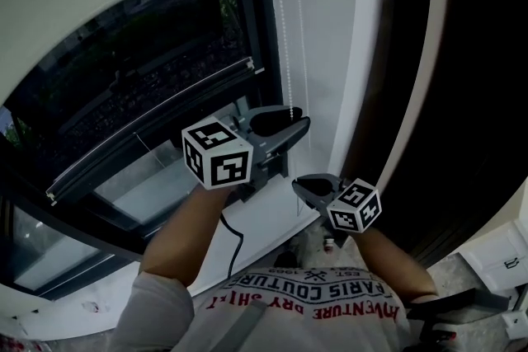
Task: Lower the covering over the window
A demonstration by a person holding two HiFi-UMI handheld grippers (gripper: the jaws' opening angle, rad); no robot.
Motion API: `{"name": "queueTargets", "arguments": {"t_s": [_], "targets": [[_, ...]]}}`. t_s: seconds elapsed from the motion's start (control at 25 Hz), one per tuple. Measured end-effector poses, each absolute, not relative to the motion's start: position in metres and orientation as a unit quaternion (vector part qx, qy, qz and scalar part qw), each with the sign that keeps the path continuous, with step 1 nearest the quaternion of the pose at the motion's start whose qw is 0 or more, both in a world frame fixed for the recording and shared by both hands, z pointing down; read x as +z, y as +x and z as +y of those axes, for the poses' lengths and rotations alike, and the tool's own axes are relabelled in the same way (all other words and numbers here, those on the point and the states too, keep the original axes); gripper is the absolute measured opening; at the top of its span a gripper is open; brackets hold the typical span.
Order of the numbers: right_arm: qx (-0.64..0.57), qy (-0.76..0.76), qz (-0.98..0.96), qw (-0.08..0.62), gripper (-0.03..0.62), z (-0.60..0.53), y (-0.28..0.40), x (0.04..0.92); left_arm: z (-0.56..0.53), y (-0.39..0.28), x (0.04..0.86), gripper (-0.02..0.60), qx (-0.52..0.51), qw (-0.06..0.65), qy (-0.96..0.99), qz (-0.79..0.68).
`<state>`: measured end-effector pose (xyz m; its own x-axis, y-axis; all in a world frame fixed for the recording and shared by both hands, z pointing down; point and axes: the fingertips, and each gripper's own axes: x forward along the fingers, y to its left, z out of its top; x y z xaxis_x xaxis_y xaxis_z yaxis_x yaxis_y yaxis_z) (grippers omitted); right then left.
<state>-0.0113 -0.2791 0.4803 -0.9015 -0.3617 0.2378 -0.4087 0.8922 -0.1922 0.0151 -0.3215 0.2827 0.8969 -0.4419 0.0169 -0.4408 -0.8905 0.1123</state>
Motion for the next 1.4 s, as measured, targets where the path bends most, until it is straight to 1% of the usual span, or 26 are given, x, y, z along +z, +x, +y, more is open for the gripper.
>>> {"name": "queueTargets", "arguments": {"t_s": [0.04,0.08,0.12,0.52,0.68,1.2,1.4], "targets": [[0.12,0.2,-0.967,0.099,0.002,-0.28,-0.011,0.48,-0.323,0.015,0.283,0.095,-0.004,0.058,0.971,-0.231],[0.12,0.2,-0.967,0.099,0.002,-0.281,-0.01,0.48,-0.324,0.014,0.283,0.079,-0.004,0.059,0.97,-0.234],[0.12,0.201,-0.967,0.099,0.002,-0.283,-0.011,0.48,-0.325,0.013,0.283,0.023,-0.003,0.06,0.97,-0.237],[0.129,0.198,-0.967,0.092,0.002,-0.298,-0.009,0.484,-0.342,0.008,0.288,0.017,-0.007,0.065,0.967,-0.246],[0.156,0.187,-0.966,0.083,0.002,-0.301,-0.009,0.488,-0.345,0.009,0.292,0.015,-0.009,0.065,0.966,-0.25],[0.225,0.166,-0.945,0.17,0.002,-0.273,-0.003,0.572,-0.341,0.018,0.384,0.015,0.057,0.107,0.955,-0.272],[0.249,0.172,-0.933,0.192,0.002,-0.256,0.004,0.602,-0.33,0.014,0.419,0.017,0.065,0.156,0.944,-0.282]]}}
